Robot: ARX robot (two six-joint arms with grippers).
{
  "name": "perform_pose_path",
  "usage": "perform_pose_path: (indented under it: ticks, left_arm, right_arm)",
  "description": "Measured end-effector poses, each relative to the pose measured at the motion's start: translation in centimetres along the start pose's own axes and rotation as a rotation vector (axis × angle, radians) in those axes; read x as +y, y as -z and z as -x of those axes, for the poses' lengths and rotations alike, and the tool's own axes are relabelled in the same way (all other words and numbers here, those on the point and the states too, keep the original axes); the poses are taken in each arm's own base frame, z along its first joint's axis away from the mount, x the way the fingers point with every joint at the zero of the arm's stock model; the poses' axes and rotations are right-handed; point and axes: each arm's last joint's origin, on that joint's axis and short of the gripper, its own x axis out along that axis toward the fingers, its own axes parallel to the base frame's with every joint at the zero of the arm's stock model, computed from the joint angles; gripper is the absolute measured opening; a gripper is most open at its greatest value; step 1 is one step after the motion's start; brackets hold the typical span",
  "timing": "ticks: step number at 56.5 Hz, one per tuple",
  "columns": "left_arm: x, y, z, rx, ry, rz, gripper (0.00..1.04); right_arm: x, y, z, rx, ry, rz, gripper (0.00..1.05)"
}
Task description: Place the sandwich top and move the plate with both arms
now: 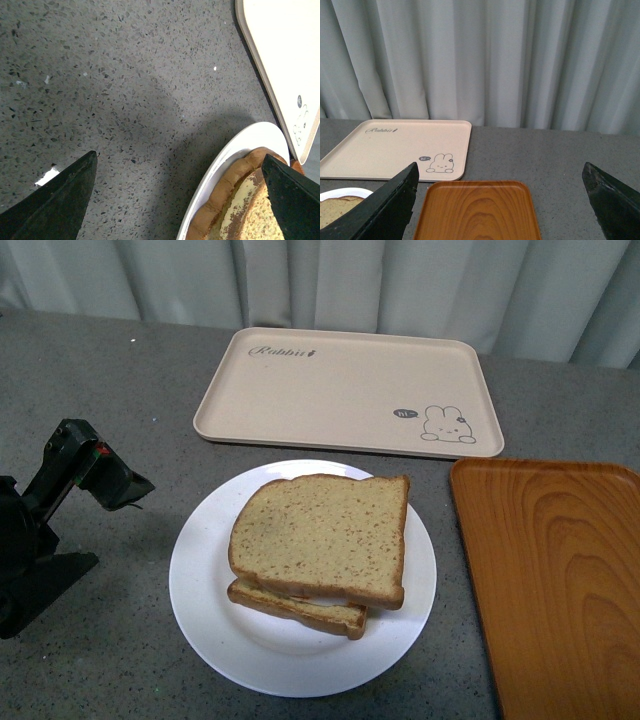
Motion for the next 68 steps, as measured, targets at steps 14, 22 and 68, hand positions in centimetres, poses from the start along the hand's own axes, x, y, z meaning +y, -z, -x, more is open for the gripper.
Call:
perform_pose_path:
  ticks: [14,22,68]
  left_arm:
    - [-0.5,0.5,-0.2,0.043,0.048,0.006,0.98]
    - [-0.4,0.9,-0.3,0.083,0.056,0.010,0.98]
    - [-0.4,2.9,-0.9,0.255,0.106,0.023,0.77]
  right_arm:
    - [0.0,0.0,0.0,0.000,0.000,0.000,0.96]
    - [0.0,0.0,0.0,0.000,0.000,0.000,0.96]
    - [0.0,0.0,0.0,0.000,0.000,0.000,0.96]
